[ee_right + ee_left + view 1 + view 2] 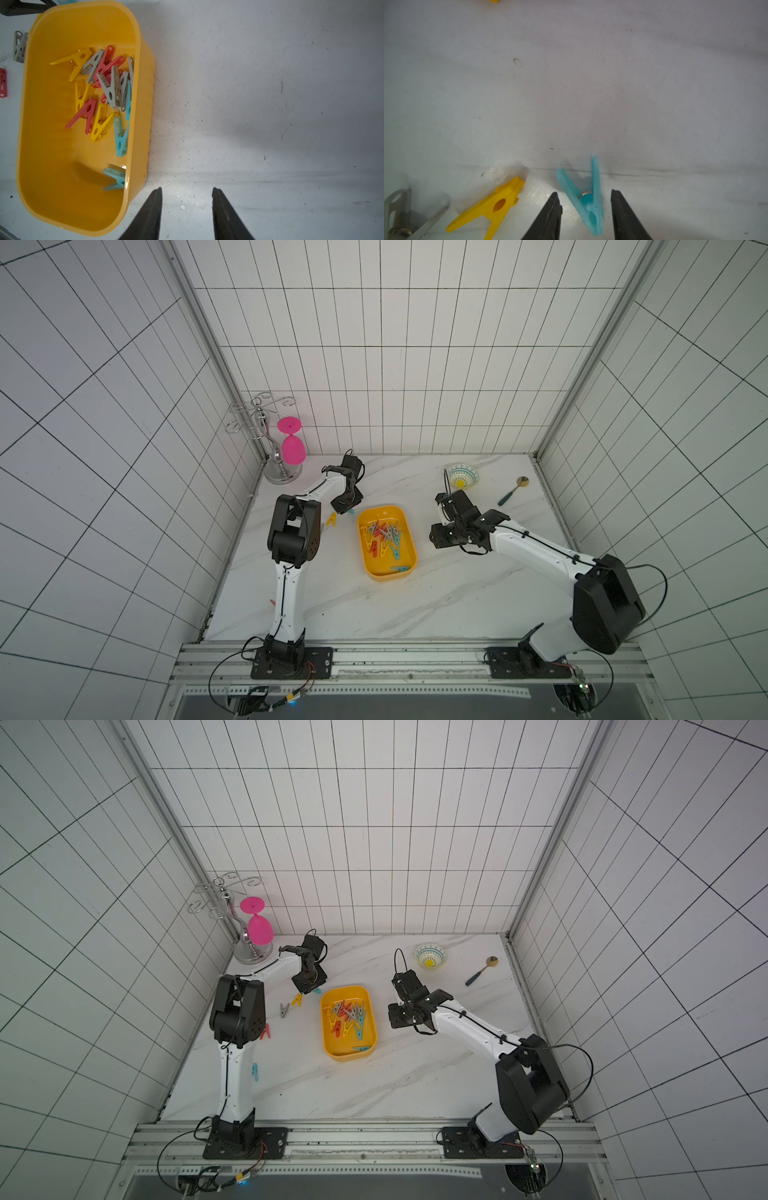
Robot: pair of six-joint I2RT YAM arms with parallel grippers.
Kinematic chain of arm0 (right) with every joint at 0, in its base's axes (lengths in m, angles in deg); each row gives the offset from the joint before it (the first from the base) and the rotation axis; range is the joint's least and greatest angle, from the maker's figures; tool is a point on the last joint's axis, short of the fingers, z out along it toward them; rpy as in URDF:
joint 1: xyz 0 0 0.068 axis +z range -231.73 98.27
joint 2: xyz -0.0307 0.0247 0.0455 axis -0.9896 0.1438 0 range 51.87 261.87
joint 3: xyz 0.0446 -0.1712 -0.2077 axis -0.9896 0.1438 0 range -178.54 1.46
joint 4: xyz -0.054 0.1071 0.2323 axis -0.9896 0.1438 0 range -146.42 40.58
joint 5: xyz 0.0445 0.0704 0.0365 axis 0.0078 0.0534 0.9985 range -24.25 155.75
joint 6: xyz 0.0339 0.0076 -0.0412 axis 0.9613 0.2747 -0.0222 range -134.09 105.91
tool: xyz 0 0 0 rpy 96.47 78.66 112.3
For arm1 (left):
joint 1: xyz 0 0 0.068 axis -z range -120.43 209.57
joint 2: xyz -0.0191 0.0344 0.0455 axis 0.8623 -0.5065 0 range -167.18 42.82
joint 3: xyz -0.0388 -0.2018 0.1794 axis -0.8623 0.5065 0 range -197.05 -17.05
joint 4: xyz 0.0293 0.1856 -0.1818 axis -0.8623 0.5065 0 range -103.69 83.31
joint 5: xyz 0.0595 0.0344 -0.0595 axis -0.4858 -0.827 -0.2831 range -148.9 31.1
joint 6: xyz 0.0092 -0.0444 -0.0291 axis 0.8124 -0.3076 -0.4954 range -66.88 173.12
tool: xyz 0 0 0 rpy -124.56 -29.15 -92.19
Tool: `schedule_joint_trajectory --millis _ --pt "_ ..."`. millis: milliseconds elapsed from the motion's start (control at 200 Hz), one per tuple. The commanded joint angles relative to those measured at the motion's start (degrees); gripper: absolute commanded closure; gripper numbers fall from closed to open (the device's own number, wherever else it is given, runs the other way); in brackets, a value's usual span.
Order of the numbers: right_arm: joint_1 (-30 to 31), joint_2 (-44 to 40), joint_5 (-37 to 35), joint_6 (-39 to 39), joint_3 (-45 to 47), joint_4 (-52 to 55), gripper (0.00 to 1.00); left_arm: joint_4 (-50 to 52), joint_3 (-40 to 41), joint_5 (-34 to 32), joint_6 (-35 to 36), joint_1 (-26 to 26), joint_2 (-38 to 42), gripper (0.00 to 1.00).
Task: Put the clothespins into the storage box
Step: Pick up the clothespin from the center of the board, then place the clothespin in the storage box.
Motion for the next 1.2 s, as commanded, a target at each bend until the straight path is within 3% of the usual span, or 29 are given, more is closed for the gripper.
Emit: schedule_joint_trajectory --millis 0,390,520,959,1194 --pt "-0.5 0.8 0.2 -1.0 -3.1 1.7 0.57 0.5 -1.7 -0.5 0.7 0.2 -1.8 0.58" --pt "-0.7 0.1 -0.5 -1.3 -3.2 2.1 0.57 -0.2 -2.0 0.7 0.7 -0.3 -3.6 0.7" --pt "-0.8 0.0 -0.5 -1.3 -3.3 2.4 0.57 -0.3 -1.7 0.6 0.9 -0.4 -2.0 0.8" --pt "-1.5 -0.7 -1.6 -1.4 -2.4 2.5 0.57 -1.3 4.8 -0.6 5.7 2.0 15.9 0.78" --pt "-4.7 -2.8 -5.5 -0.8 -0.8 2.3 0.57 -3.5 14.6 0.8 5.8 11.0 25.1 0.75"
